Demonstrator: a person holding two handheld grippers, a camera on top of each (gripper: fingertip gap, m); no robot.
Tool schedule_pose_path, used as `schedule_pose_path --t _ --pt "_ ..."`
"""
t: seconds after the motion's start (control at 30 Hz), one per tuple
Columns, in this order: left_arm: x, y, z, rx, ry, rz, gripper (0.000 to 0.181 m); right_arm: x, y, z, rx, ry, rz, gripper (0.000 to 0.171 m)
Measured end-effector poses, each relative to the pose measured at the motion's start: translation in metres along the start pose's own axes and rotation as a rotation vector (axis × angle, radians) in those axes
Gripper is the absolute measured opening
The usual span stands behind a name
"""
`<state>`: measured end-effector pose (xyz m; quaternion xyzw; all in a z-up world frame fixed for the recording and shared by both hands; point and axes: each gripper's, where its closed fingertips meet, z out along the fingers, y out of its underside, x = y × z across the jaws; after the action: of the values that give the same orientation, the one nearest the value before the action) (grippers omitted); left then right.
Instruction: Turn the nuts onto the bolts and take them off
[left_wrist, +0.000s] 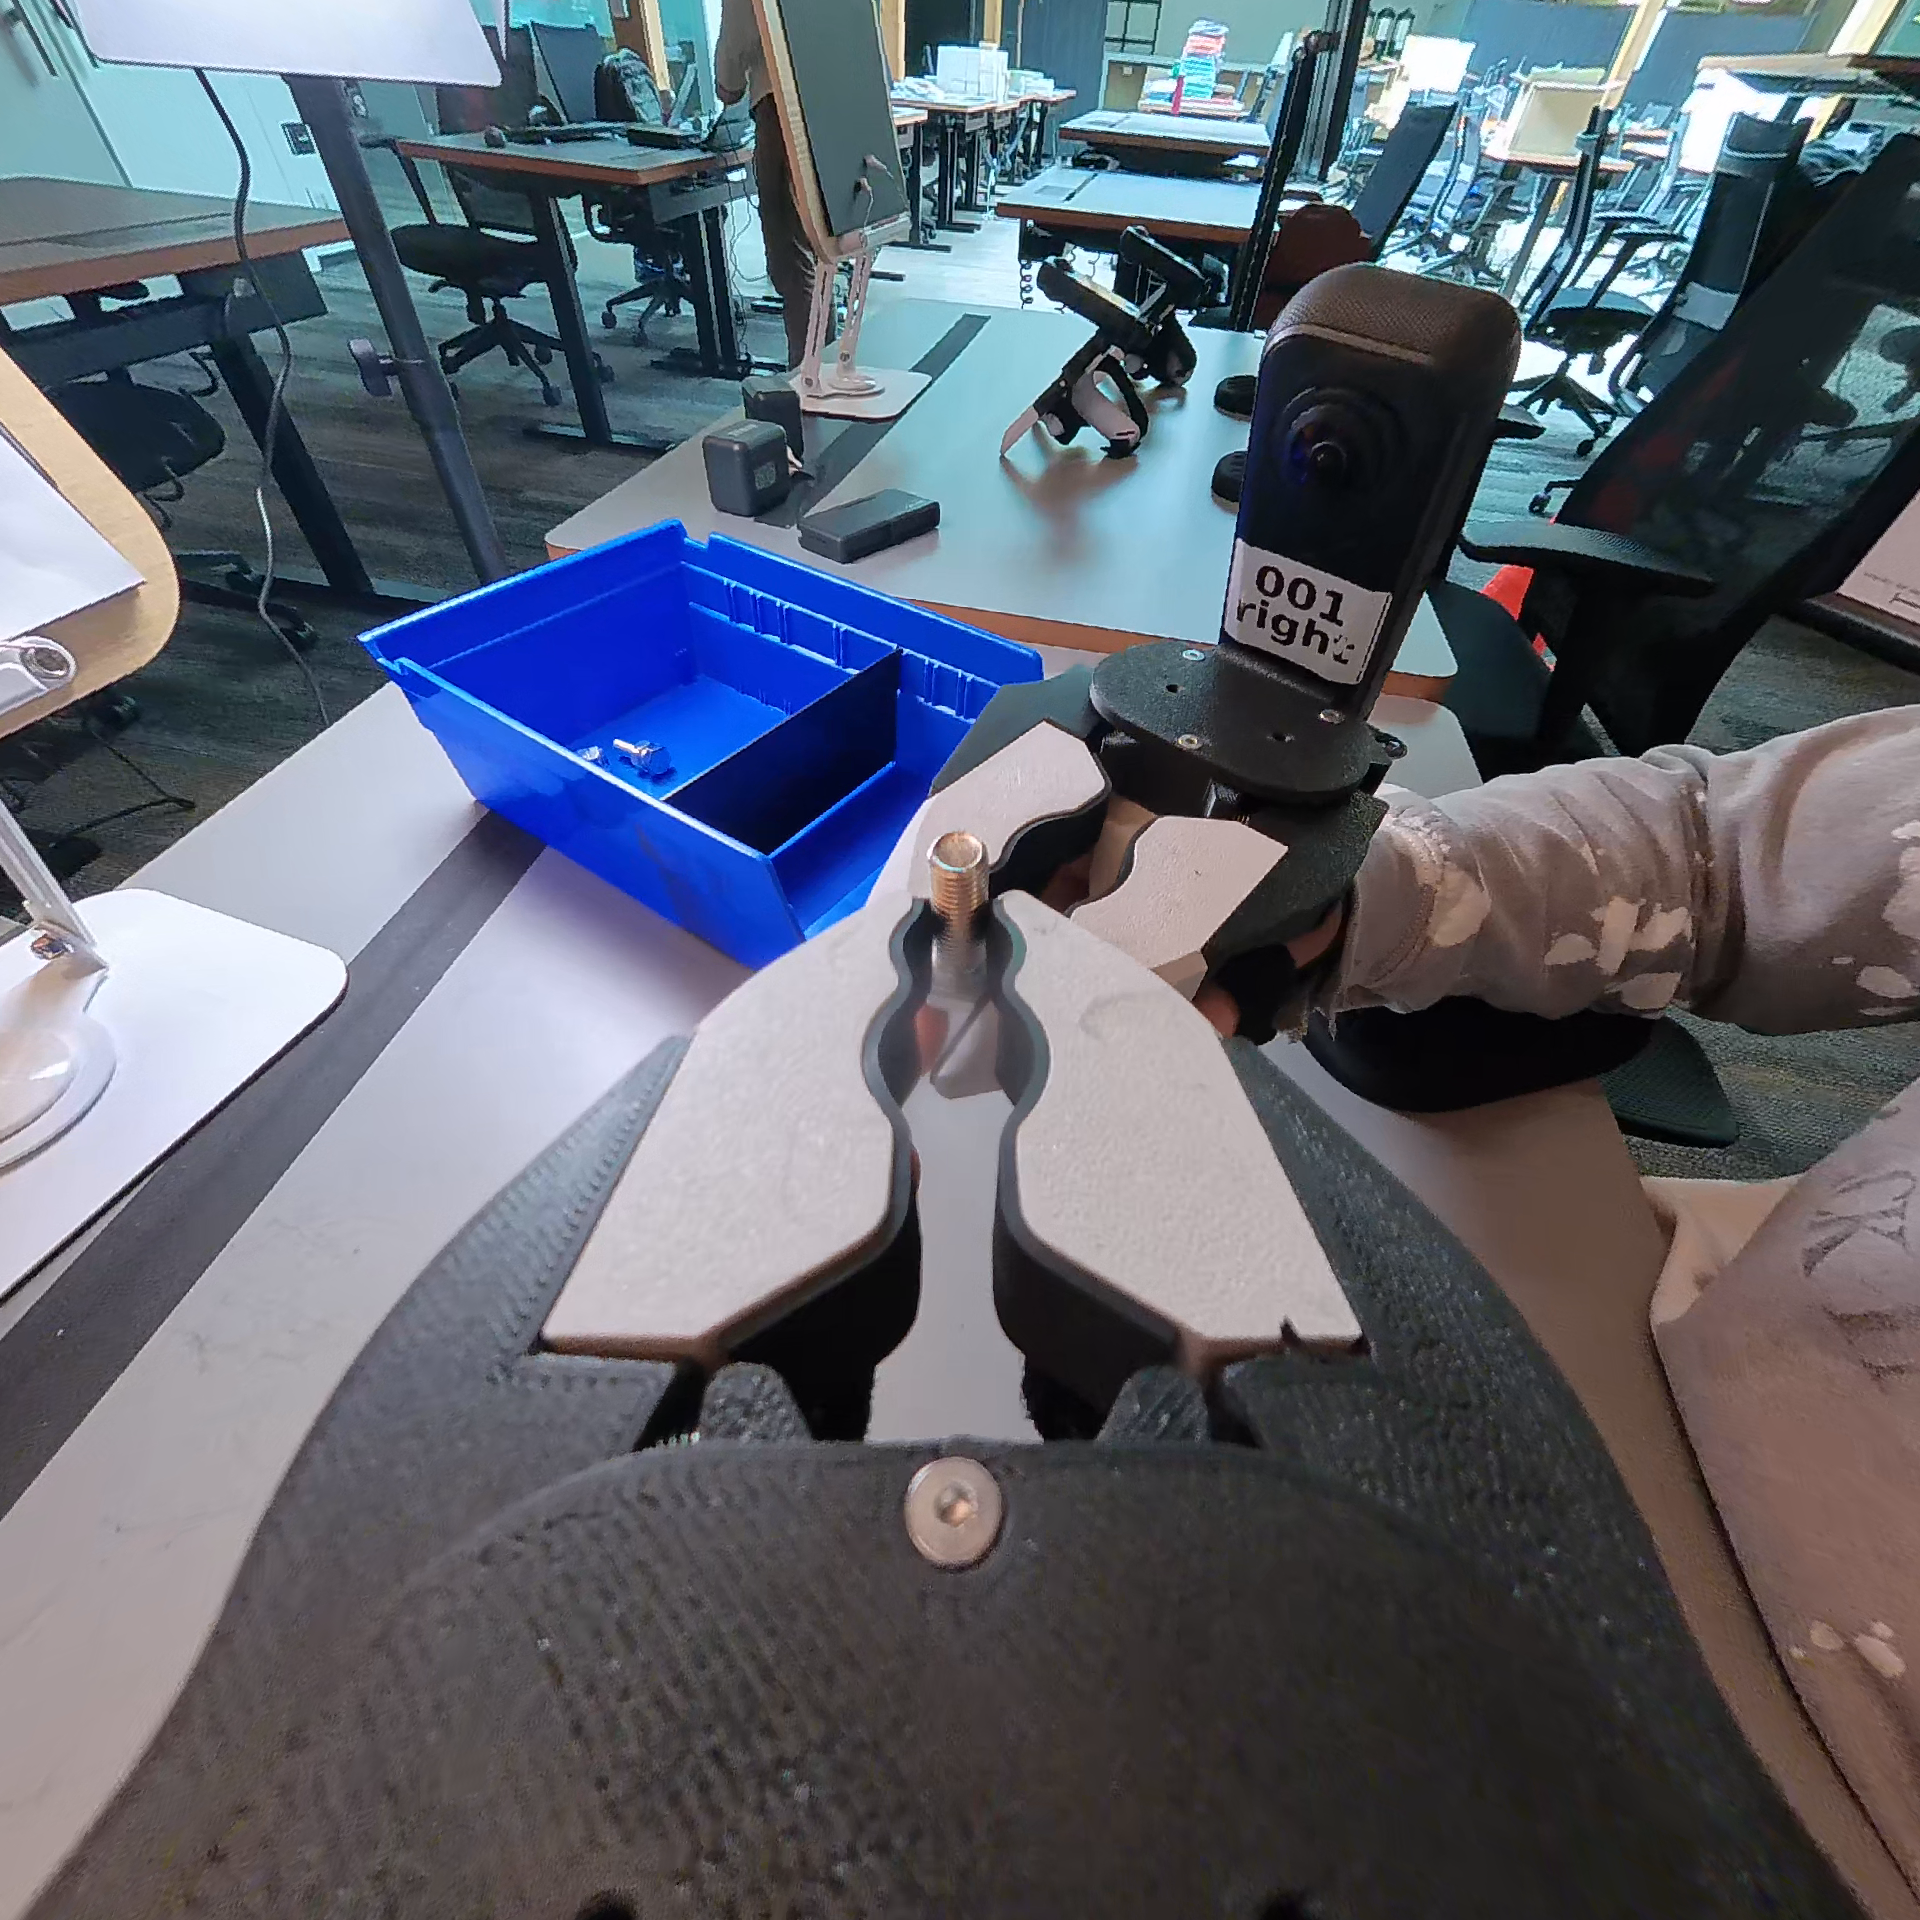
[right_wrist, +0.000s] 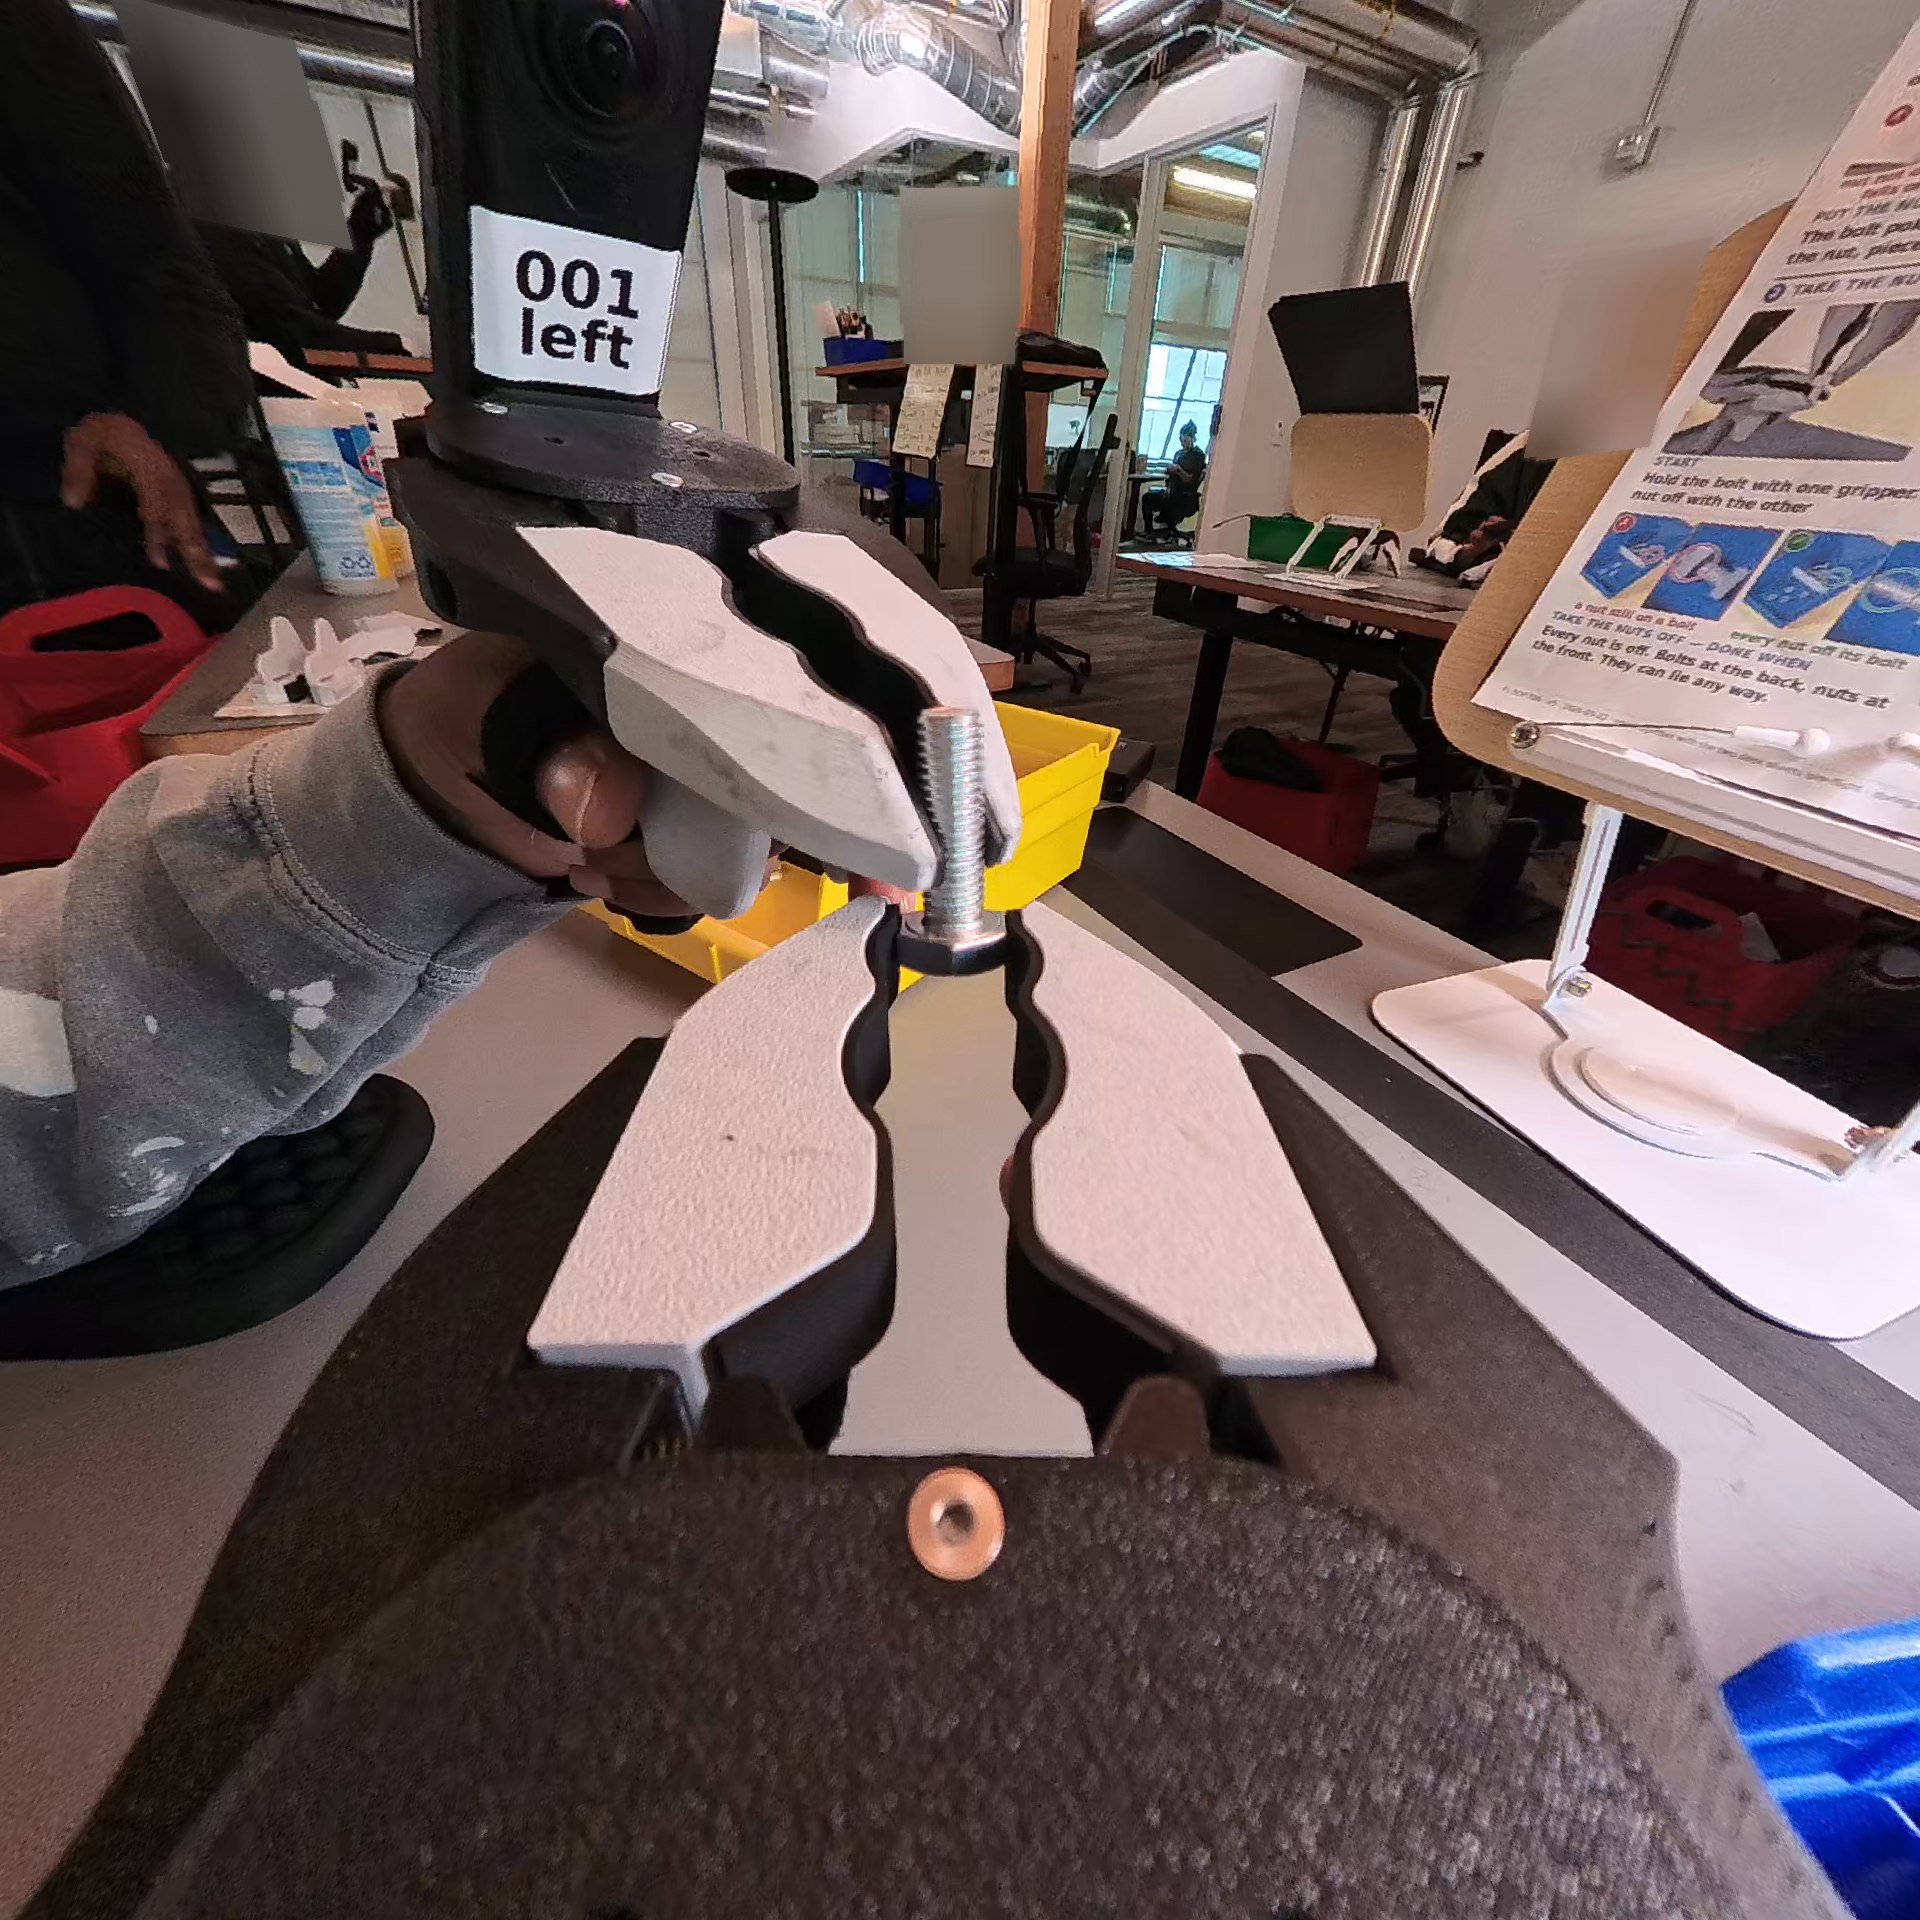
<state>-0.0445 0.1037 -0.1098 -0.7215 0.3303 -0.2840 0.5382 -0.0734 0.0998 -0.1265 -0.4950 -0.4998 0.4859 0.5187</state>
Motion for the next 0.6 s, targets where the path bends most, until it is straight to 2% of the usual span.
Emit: schedule_pose_path --t 0.33,0.4,0.5,0.6 --pt "0.002 -0.002 0.002 0.019 0.005 0.008 0.010 0.000 0.000 -0.002 0.005 0.002 -0.009 0.018" --pt "0.002 -0.007 -0.002 0.047 -0.013 0.014 0.016 -0.001 -0.003 -0.004 0.012 -0.009 -0.011 0.018" --pt "-0.015 -0.012 -0.030 0.033 -0.117 0.030 0.023 0.002 -0.003 -0.014 0.010 -0.013 -0.008 0.018" --pt "-0.055 0.010 -0.081 -0.131 -0.316 0.013 0.024 0.008 0.004 -0.029 -0.013 0.000 0.006 0.018"
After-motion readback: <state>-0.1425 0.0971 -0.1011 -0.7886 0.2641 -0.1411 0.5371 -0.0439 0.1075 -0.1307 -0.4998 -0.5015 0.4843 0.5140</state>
